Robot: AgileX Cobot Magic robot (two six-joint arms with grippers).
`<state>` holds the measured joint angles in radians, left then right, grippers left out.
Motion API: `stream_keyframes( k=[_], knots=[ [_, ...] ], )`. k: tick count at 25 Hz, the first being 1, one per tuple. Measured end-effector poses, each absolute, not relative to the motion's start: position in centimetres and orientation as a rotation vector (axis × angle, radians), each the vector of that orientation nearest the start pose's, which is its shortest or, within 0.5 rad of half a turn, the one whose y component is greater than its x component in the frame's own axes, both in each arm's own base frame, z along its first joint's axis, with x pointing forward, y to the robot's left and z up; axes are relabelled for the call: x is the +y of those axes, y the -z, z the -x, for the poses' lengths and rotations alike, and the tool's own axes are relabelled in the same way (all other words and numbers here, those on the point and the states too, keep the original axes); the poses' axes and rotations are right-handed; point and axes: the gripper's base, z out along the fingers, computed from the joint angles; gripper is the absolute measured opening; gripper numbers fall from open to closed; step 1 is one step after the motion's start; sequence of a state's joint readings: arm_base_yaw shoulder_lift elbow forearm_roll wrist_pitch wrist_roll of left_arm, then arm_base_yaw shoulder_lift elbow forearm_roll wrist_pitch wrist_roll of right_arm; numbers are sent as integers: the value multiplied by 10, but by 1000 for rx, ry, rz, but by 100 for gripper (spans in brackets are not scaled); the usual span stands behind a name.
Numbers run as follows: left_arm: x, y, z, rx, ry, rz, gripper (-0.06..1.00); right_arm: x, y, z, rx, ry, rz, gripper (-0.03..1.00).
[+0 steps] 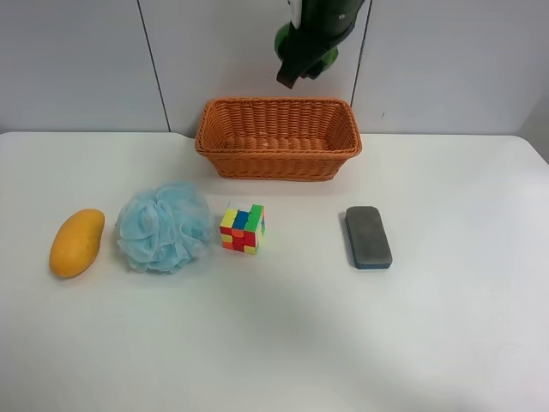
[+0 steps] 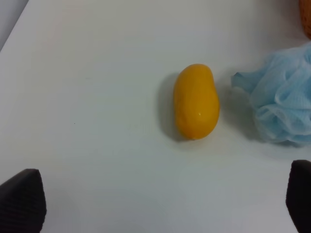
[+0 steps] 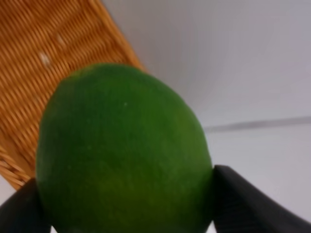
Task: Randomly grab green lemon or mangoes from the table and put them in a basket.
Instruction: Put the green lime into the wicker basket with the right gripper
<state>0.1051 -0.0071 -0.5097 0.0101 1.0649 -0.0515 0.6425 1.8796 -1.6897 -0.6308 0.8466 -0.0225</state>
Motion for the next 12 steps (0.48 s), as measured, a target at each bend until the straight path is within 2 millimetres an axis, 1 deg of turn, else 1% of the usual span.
stream_keyframes(
  k=[3,7,10,12],
  knots=[
    [0,-280,7,2026,-46,160,99,218,-281,-389,2168,494,1054,65],
    [0,-280,7,2026,-46,160,99,218,-236,-411,2224,469,1033,65],
    [0,-280,7,2026,-46,160,99,220,-213,-419,2248,446,1020,65],
    [0,-280,7,2026,-46,160,99,221,-203,-422,2256,430,1011,65]
  ],
)
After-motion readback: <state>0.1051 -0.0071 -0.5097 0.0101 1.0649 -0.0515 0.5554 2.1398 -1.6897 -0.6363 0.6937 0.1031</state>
